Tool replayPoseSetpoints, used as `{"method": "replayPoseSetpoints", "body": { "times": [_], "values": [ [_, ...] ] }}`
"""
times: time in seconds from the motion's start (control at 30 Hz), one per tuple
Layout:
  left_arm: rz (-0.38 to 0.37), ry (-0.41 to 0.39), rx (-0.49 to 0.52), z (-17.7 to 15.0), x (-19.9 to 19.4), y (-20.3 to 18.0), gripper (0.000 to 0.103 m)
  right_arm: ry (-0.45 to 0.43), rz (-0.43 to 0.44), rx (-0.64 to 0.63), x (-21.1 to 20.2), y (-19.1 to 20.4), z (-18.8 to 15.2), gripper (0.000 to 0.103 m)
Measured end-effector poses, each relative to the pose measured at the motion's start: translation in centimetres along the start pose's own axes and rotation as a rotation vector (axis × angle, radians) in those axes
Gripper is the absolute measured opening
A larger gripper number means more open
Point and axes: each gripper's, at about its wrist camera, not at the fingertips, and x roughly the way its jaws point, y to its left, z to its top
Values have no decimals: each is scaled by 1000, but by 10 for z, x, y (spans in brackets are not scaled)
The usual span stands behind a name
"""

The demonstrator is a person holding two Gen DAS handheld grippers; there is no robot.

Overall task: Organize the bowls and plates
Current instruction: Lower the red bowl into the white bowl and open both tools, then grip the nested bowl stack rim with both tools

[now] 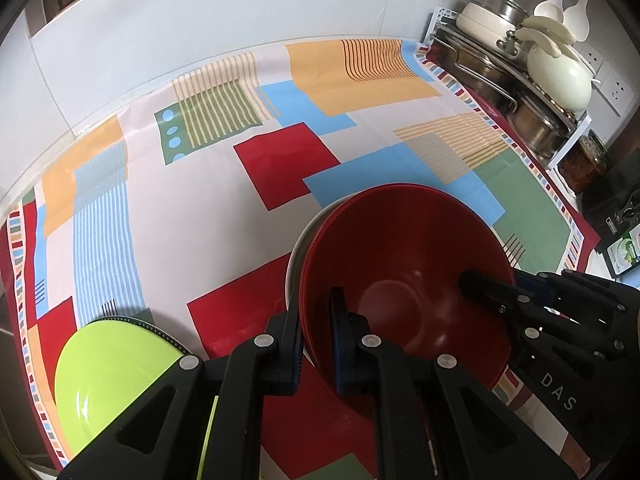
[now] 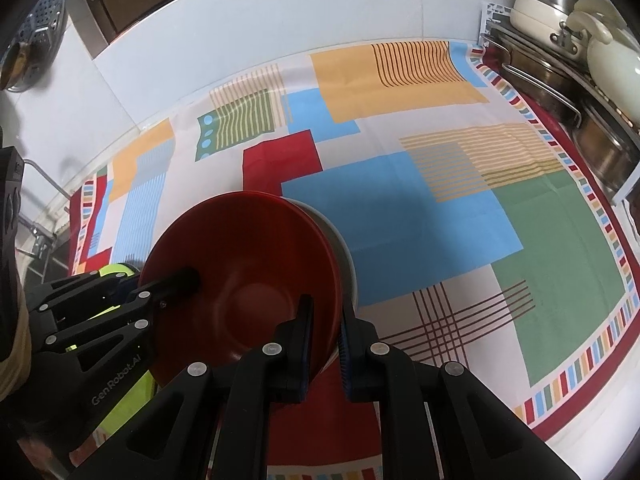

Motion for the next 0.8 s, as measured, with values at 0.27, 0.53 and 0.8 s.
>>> {"method": "replayPoseSetpoints", "body": {
  "times": [0.27, 0.53, 0.8],
  "values": [
    [-29, 12, 27, -1, -1, -6, 31, -3, 6, -9, -1, 1, -1, 14],
    [16, -59, 44, 2, -22, -7, 55, -58, -26, -17, -14, 0, 0, 33],
    [59, -105, 6, -2, -31, 9, 59, -138, -15, 65, -26, -6, 1, 46]
  ]
}}
